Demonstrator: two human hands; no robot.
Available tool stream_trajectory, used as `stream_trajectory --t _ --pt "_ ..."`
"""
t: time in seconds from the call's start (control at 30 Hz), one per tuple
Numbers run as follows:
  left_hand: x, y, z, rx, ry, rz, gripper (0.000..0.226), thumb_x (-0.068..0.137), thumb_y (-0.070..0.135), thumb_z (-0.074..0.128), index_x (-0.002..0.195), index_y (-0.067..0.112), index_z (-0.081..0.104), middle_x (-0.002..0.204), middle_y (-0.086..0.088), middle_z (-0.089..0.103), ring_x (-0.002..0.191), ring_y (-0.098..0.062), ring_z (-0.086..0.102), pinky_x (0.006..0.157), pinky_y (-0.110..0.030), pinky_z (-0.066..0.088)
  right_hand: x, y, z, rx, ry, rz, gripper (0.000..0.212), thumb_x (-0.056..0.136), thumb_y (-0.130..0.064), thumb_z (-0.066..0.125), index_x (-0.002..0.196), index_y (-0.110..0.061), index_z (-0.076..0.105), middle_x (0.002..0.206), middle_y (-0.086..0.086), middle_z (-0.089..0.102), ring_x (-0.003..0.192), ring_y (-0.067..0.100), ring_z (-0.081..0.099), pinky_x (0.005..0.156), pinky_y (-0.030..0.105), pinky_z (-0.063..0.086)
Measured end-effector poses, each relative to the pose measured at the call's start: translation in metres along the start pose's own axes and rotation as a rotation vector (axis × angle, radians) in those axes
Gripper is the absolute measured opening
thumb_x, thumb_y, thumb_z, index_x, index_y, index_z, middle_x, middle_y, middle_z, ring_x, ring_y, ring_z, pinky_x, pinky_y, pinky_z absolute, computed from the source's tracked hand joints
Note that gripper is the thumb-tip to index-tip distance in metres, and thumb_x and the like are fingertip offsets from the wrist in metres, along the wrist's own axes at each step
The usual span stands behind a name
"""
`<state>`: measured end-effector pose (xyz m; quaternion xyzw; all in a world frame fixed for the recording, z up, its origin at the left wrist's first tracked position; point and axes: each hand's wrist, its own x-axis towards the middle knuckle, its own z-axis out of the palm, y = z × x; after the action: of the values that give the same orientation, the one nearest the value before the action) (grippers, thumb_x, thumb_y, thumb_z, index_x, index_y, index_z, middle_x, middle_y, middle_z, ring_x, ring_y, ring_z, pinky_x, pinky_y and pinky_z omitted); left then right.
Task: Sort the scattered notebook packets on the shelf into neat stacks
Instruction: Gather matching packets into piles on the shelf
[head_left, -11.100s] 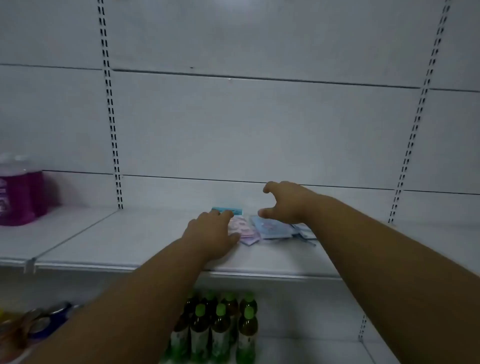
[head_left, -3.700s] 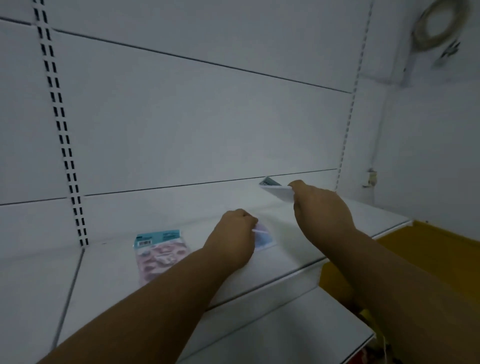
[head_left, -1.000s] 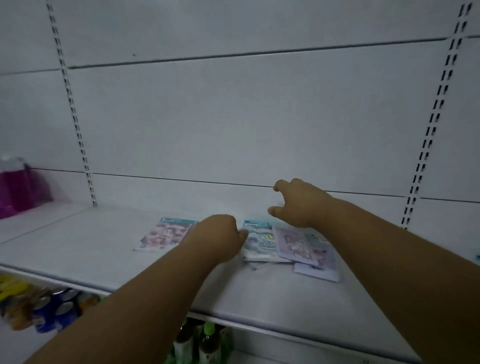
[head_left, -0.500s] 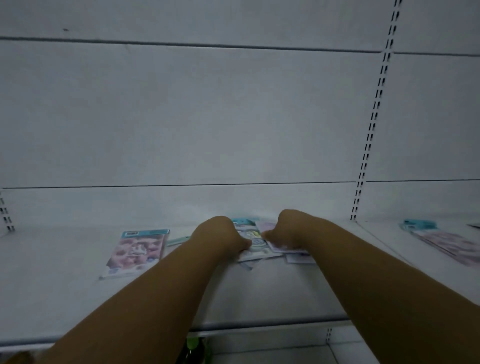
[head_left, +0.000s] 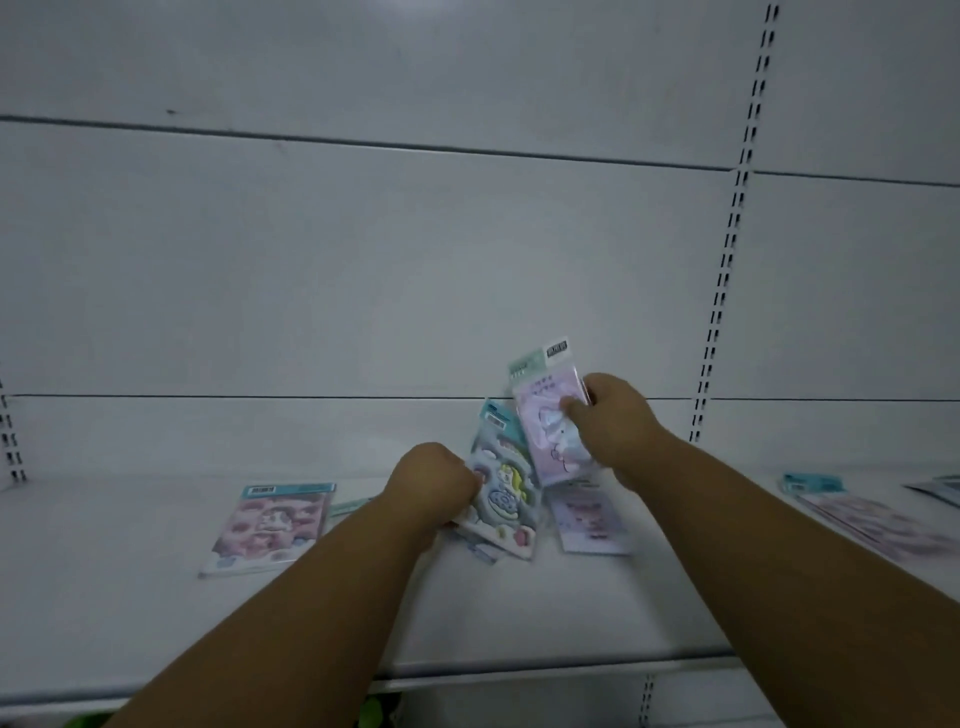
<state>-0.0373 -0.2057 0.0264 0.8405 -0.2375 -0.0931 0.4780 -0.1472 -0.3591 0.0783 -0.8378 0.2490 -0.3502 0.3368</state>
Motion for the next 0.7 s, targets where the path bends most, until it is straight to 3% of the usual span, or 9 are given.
stream_trajectory --t 0.1,0.2,0.37,0.5,0.7 --pt "-0.006 0.003 0.007 -0.119 0.045 0.046 0.017 0.085 0.024 0.067 0.089 0.010 0.058 0.094 -0.014 0.067 0.086 -0.029 0.067 0.074 -0.042 0.059 -0.009 -0.012 -0.021 0.246 0.018 0.030 0.011 0.093 -0.019 0.055 0.089 -0.011 0.062 0.090 0.011 0.069 0.076 0.028 0.070 0.067 0.046 0.061" --pt "-0.016 0.011 0.022 -0.248 0.050 0.108 0.015 0.087 0.030 0.065 0.085 0.019 0.055 0.086 -0.005 0.068 0.075 -0.019 0.068 0.061 -0.036 0.059 -0.019 -0.016 -0.051 0.267 0.080 -0.005 0.012 0.094 -0.021 0.054 0.092 -0.014 0.063 0.092 0.009 0.071 0.078 0.025 0.071 0.066 0.044 0.061" --pt "-0.037 0.050 0.060 -0.364 0.010 0.198 0.010 0.088 0.024 0.065 0.088 0.023 0.055 0.090 -0.004 0.069 0.078 -0.019 0.069 0.069 -0.042 0.061 -0.032 -0.004 -0.118 0.312 0.169 -0.044 0.012 0.094 -0.019 0.055 0.095 -0.012 0.064 0.093 0.010 0.072 0.078 0.026 0.072 0.060 0.037 0.061" --pt "-0.059 0.089 0.114 -0.425 -0.006 0.243 0.009 0.087 0.020 0.066 0.087 0.022 0.057 0.090 -0.006 0.069 0.080 -0.025 0.070 0.070 -0.049 0.060 -0.044 0.031 -0.184 0.303 0.218 -0.057 0.012 0.095 -0.019 0.054 0.095 -0.013 0.065 0.089 0.007 0.072 0.074 0.021 0.072 0.052 0.028 0.058" --pt "-0.089 0.164 0.231 -0.514 -0.058 0.231 0.008 0.086 0.014 0.064 0.088 0.018 0.058 0.091 -0.009 0.069 0.080 -0.027 0.070 0.073 -0.051 0.059 -0.059 0.121 -0.294 0.247 0.280 0.009 0.013 0.093 -0.019 0.056 0.090 -0.011 0.066 0.087 0.009 0.073 0.075 0.026 0.071 0.058 0.039 0.061"
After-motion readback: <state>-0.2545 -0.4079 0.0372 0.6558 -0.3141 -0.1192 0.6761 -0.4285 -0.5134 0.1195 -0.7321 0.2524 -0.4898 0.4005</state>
